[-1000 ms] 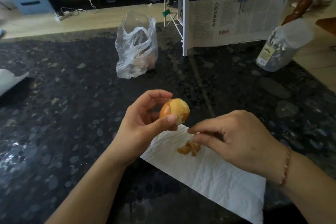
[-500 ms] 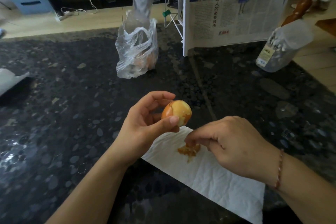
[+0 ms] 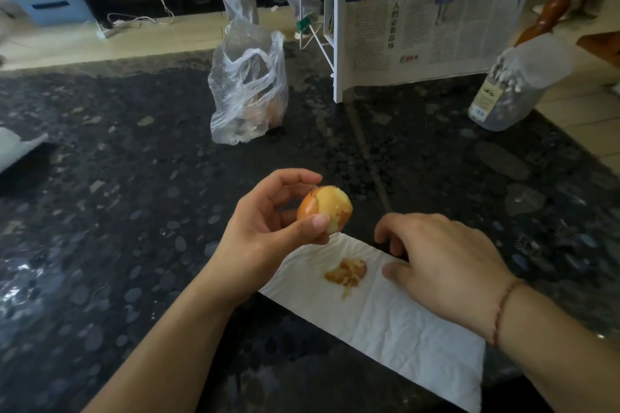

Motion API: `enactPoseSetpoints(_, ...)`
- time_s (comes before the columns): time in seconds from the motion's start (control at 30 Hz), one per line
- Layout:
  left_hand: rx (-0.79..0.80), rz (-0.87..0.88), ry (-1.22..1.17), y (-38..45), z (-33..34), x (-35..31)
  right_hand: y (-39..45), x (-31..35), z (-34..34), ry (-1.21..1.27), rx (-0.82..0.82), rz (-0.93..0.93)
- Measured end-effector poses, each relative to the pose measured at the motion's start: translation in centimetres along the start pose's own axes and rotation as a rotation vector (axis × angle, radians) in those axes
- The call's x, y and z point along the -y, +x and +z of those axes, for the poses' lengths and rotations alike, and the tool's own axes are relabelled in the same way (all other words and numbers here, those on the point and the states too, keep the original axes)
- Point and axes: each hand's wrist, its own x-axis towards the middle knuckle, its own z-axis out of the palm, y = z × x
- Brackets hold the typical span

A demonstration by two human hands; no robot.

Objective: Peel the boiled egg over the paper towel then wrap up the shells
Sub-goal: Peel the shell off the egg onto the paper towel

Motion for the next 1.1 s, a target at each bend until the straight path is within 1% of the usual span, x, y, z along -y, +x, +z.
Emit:
enactPoseSetpoints(0.1,0.007,-0.004,0.005,-0.1,-0.1,0.0,0.3,0.2,0.2,0.0,0.03,0.045)
enactPoseSetpoints(0.17,-0.002,-0.003,0.006,-0.1,0.0,0.2,0.4,0.4,0.2,0.004,0.015,0.036)
enactPoseSetpoints(0.3,-0.04,0.002,-0.027,-0.1,0.1,0.3,2.2,-0.1,0.2,-0.043,-0.176,-0.08)
enactPoseSetpoints(0.4,-0.063,-0.002,0.024,-0.1,0.1,0.5,3.5,-0.6,0.3,-0.073,-0.283,-0.121)
enactPoseSetpoints(0.43,-0.074,0.003,0.039,-0.1,0.0,0.6,3.5,-0.7,0.3,-0.016,-0.358,-0.136)
enactPoseSetpoints(0.47,-0.083,0.015,0.046,-0.1,0.1,0.7,3.2,-0.5,0.2,0.109,-0.439,-0.165)
enactPoseSetpoints(0.5,-0.092,0.032,0.047,0.0,0.3,0.8,2.6,-0.1,-0.1,0.309,-0.497,-0.208)
enactPoseSetpoints(0.53,-0.1,0.055,0.043,0.1,0.4,0.8,2.0,0.3,-0.4,0.535,-0.511,-0.235)
enactPoseSetpoints(0.57,-0.112,0.077,0.035,0.2,0.6,0.8,1.5,0.9,-0.6,0.721,-0.479,-0.24)
enactPoseSetpoints(0.6,-0.124,0.099,0.027,0.2,0.8,0.8,1.3,1.3,-0.7,0.827,-0.435,-0.236)
enactPoseSetpoints(0.63,-0.134,0.119,0.025,0.2,0.9,0.8,1.3,1.5,-0.5,0.852,-0.403,-0.227)
enactPoseSetpoints(0.73,-0.132,0.163,0.049,0.1,1.1,0.9,1.6,1.5,0.1,0.853,-0.376,-0.196)
enactPoseSetpoints(0.87,-0.142,0.171,0.074,-0.1,1.1,0.7,1.6,1.4,0.3,0.889,-0.378,-0.194)
enactPoseSetpoints(1.1,-0.119,0.244,0.252,-0.3,1.4,1.3,1.7,1.5,0.5,0.899,-0.334,-0.118)
